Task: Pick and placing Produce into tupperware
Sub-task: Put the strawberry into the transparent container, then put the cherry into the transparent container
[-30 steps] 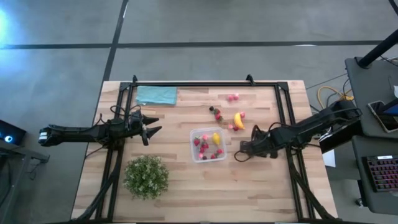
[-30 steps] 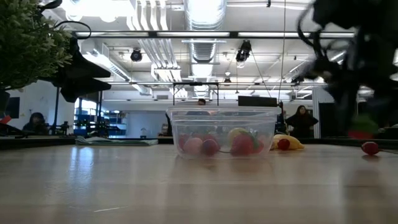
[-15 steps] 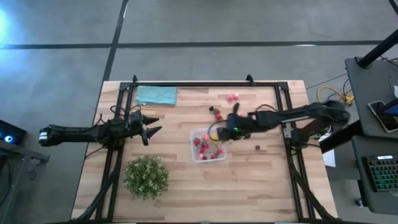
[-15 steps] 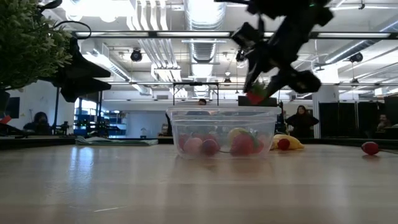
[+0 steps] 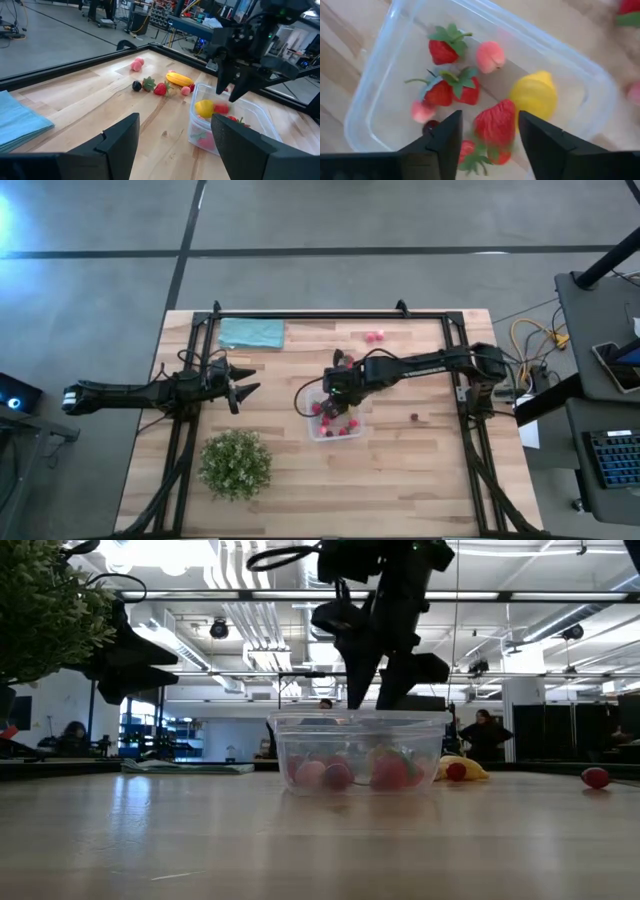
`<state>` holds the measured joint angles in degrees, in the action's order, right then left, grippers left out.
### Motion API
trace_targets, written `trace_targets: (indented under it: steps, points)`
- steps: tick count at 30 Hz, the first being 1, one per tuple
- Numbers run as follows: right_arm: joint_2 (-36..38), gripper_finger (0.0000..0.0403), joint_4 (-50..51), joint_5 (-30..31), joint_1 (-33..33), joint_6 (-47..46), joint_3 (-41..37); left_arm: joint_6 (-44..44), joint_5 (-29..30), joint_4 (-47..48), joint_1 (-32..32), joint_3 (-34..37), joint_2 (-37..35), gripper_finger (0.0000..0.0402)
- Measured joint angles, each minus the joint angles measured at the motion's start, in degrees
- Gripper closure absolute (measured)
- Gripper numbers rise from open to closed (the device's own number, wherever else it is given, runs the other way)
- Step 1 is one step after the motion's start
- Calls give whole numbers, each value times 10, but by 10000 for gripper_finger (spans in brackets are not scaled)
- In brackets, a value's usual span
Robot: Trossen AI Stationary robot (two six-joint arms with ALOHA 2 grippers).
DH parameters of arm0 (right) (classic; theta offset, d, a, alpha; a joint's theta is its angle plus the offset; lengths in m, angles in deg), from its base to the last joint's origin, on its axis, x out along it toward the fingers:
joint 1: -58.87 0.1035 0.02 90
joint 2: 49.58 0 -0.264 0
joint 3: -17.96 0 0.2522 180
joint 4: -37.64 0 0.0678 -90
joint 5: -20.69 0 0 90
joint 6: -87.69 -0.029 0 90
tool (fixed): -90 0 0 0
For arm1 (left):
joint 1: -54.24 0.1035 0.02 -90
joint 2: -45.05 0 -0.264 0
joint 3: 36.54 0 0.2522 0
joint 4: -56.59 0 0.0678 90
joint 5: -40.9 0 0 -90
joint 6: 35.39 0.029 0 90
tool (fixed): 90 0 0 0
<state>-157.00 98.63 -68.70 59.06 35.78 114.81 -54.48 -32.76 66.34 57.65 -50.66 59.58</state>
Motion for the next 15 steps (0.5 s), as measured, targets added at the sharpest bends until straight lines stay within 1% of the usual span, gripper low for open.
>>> trace_targets:
  steps: [5, 9, 12, 15]
  points:
    - [12, 157, 2, 27, 8, 3, 17, 0, 0, 0, 0, 0, 1, 168]
    - [32, 121, 15, 30, 7, -13, 14, 0, 0, 0, 0, 0, 0, 169]
    - [49, 105, 57, 31, 6, -19, 7, 0, 0, 0, 0, 0, 0, 169]
    - [66, 100, 94, 30, 6, -10, -1, 0, 0, 0, 0, 0, 0, 168]
